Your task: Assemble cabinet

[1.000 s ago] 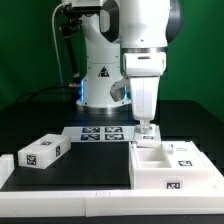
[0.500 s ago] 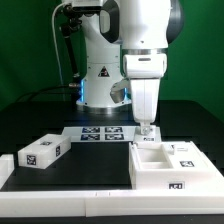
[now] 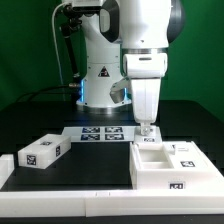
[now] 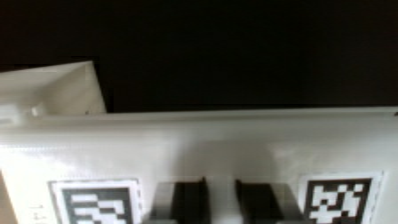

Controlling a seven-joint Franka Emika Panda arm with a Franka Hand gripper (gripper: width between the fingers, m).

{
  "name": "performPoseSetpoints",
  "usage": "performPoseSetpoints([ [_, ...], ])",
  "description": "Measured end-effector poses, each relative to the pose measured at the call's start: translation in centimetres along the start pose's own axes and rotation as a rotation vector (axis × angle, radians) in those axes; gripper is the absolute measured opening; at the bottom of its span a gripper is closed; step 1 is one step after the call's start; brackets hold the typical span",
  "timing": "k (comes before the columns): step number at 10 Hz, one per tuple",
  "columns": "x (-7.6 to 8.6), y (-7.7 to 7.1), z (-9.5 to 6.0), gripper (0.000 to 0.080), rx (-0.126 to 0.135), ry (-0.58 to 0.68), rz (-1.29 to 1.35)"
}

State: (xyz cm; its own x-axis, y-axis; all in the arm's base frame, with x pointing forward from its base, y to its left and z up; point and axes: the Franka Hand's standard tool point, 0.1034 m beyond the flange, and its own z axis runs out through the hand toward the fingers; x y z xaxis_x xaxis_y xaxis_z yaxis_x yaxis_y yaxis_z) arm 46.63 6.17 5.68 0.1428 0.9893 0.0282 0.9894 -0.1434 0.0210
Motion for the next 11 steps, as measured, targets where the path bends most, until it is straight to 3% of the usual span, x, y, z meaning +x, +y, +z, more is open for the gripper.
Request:
performPoseSetpoints([
  [4, -0.5, 0.1, 0.1, 0.0069, -0.002, 0.001, -0.044],
  [11, 0.3, 5.0, 0.0, 0.0069, -0.011, 0.007, -0.055],
])
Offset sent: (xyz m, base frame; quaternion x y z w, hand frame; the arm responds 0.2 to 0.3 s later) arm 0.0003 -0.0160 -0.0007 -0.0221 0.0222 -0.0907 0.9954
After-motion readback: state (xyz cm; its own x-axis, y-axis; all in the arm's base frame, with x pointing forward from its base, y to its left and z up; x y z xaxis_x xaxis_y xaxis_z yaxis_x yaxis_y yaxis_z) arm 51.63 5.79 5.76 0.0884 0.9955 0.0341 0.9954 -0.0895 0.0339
